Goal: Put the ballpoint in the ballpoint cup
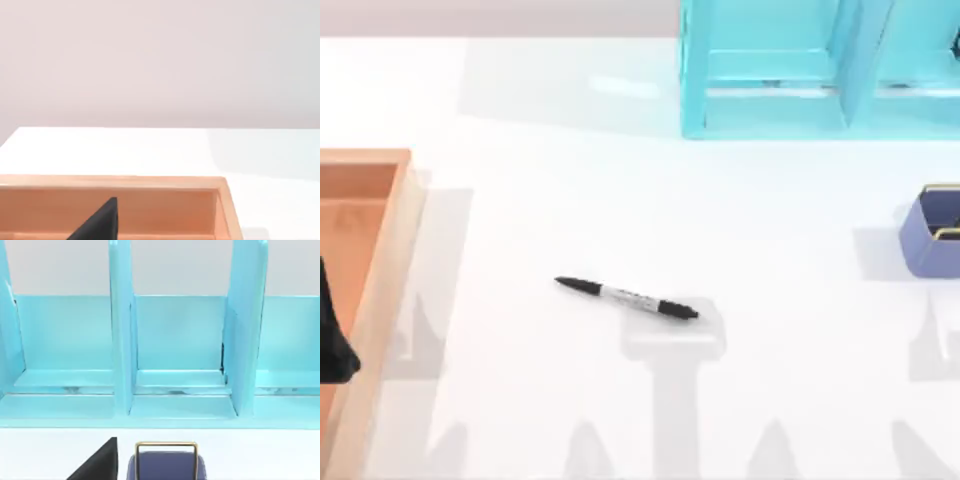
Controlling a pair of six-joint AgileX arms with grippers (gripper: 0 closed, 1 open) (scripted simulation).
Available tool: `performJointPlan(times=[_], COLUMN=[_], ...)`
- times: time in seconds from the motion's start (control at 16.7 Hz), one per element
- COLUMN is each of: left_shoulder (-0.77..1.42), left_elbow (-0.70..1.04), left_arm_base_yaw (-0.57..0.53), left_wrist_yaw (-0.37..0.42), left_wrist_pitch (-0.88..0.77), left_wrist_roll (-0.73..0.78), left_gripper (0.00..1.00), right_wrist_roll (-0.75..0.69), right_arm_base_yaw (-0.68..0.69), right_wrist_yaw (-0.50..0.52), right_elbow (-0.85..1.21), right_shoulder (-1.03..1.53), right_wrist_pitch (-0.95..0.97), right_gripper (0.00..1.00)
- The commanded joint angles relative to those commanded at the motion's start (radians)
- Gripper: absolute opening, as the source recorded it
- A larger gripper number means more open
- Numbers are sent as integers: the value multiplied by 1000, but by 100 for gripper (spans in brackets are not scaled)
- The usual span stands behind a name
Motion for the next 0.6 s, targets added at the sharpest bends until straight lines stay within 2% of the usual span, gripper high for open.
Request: performJointPlan(times=[0.3,0.6], left_shoulder=[0,0], left_elbow=[0,0], left_arm_base_yaw=[0,0], left_wrist_yaw=[0,0], left_wrist_pitch=[0,0], left_wrist_roll=[0,0], left_gripper=[100,100], right_wrist_roll=[-18,-105], right_arm_base_yaw=[23,133], right_wrist_yaw=[-8,-38], right_elbow=[41,258], right_shoulder=[53,330], right_wrist_pitch=[-28,-177], right_gripper=[100,100])
